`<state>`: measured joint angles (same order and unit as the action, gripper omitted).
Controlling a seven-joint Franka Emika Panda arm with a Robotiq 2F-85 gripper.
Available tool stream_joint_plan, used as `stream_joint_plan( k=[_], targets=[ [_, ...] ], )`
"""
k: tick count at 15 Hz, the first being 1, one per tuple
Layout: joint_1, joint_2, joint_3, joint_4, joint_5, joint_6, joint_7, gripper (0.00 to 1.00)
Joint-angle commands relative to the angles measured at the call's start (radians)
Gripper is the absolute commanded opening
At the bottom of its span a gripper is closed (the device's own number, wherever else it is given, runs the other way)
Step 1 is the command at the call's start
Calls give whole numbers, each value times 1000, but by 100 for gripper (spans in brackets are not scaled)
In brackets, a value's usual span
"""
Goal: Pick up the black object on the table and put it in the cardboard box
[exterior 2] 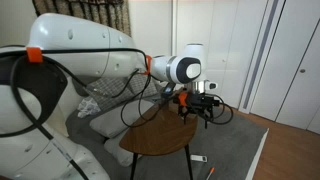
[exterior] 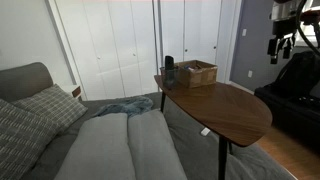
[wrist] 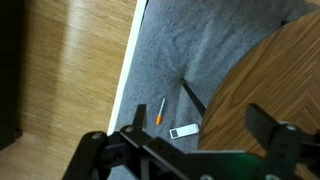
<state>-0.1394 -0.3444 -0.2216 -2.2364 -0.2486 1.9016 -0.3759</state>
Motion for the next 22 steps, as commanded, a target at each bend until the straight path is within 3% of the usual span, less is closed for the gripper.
stream_joint_plan(
  k=[1, 12, 15, 22],
  targets=[
    [-2, 1, 2, 2, 1, -2, -1, 100],
    [5, 43, 14, 33, 14, -6, 43, 100],
    [58, 78, 85, 39, 36, 45, 125, 100],
    [166, 138, 264, 80, 79, 140, 467, 100]
  ],
)
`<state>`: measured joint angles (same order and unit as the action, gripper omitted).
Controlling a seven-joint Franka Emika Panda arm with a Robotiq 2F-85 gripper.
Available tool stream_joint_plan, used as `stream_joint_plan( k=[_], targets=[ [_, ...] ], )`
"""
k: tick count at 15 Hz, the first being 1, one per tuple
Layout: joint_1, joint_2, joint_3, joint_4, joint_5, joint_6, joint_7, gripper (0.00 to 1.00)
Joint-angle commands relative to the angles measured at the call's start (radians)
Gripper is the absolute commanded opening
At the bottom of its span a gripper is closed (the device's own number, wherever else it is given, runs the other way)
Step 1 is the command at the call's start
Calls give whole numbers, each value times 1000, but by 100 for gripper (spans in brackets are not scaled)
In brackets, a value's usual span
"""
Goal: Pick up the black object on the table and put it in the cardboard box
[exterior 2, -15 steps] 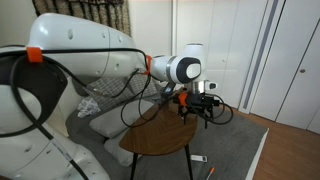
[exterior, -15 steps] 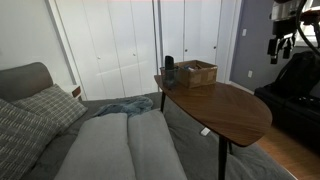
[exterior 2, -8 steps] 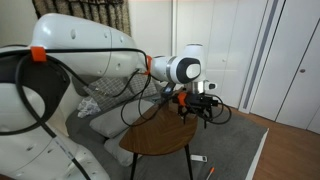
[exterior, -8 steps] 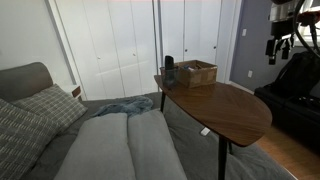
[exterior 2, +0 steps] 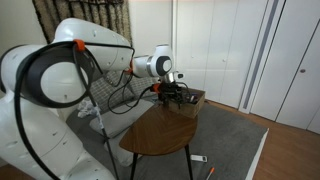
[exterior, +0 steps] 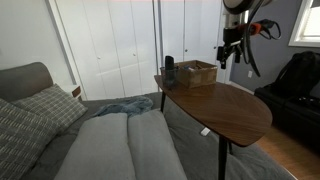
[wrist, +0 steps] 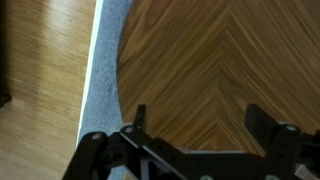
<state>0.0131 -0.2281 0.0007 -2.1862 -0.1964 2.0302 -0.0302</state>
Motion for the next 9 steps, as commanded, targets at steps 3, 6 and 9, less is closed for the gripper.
stream_joint_plan(
  k=[3, 6, 9],
  targets=[
    [25, 19, 86, 4, 69, 64, 325, 100],
    [20, 16, 86, 5, 47, 50, 273, 100],
    [19, 15, 83, -1, 50, 56, 275, 100]
  ],
)
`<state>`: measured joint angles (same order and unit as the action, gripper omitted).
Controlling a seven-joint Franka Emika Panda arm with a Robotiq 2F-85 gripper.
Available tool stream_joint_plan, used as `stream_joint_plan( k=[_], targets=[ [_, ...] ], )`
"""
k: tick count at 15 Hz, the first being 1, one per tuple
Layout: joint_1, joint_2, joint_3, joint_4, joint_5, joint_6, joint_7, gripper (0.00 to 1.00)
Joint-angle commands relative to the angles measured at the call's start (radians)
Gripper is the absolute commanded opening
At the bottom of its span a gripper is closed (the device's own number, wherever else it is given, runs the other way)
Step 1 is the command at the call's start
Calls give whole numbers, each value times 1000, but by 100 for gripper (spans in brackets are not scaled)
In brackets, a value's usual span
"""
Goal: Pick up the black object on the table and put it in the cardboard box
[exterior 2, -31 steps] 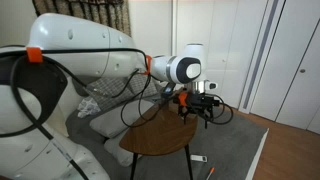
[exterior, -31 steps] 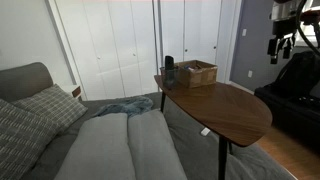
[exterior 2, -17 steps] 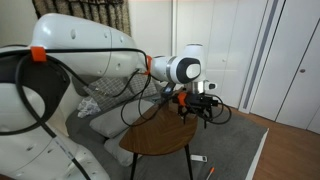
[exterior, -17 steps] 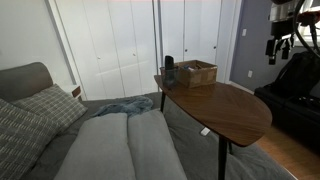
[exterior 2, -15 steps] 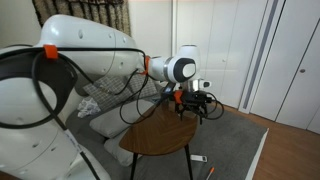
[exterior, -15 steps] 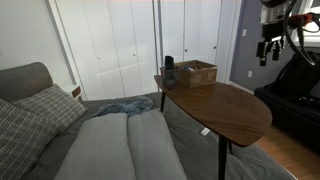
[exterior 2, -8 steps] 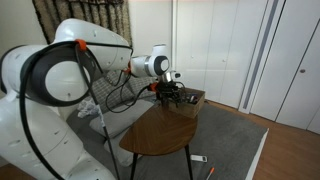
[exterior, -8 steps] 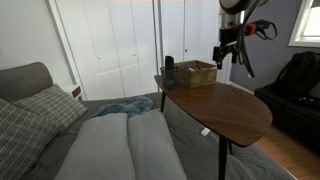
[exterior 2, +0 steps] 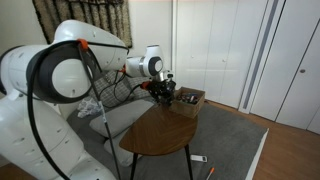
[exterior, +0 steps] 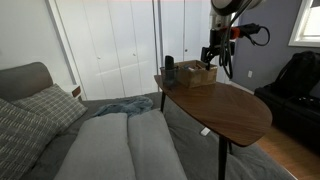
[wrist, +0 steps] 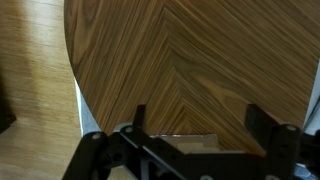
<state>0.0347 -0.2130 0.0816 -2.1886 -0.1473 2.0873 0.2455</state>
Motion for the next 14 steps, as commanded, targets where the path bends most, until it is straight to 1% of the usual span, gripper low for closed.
stream_joint_plan(
  k=[1, 2, 3, 5, 8, 10, 12, 13, 14],
  targets=[
    [-3, 0, 2, 1, 1, -1, -1, 100],
    [-3, 0, 2, 1, 1, -1, -1, 100],
    [6, 38, -4, 14, 43, 41, -21, 100],
    [7, 113, 17, 48, 30, 81, 43, 100],
    [33, 225, 31, 79, 92, 223, 62, 100],
    [58, 300, 46, 124, 142, 306, 65, 100],
    [86, 374, 58, 182, 161, 356, 97, 100],
    [100, 407, 61, 213, 172, 364, 126, 100],
    [110, 424, 64, 236, 186, 361, 119, 100]
  ],
)
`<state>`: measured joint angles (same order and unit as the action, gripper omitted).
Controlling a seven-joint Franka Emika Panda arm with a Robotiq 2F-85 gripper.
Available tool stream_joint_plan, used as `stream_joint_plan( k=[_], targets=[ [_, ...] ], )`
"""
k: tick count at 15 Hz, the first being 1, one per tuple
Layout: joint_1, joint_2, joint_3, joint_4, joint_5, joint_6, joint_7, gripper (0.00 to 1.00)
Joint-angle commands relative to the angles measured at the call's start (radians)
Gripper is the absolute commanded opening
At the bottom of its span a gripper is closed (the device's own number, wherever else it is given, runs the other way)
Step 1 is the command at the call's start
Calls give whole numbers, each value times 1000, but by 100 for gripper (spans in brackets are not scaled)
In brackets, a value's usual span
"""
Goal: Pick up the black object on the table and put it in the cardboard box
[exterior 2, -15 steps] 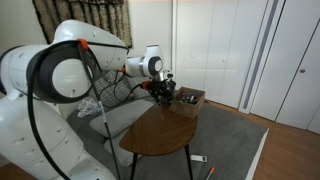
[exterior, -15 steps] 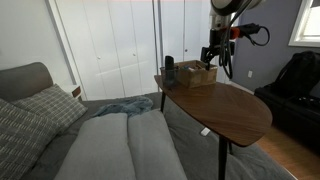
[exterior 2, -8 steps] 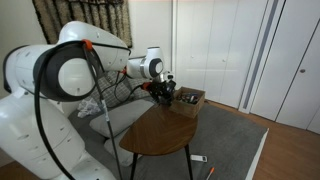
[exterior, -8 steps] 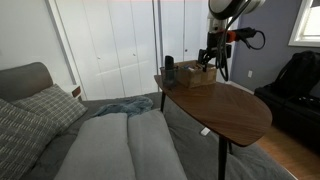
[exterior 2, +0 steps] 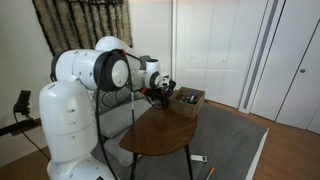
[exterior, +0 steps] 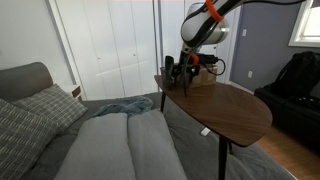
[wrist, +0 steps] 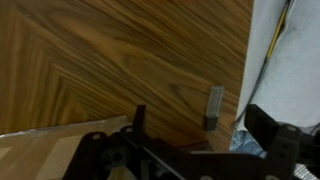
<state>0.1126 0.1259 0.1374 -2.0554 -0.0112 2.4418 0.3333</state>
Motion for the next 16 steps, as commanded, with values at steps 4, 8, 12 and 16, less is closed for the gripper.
stream_joint_plan(
  k=[4, 8, 12, 16],
  targets=[
    [45, 77, -7, 82, 28, 5, 21, 100],
    [62, 140, -27, 141, -12, -4, 73, 100],
    [77, 192, -46, 202, -40, -25, 80, 69],
    [109, 229, -73, 261, -96, -89, 114, 51]
  ],
)
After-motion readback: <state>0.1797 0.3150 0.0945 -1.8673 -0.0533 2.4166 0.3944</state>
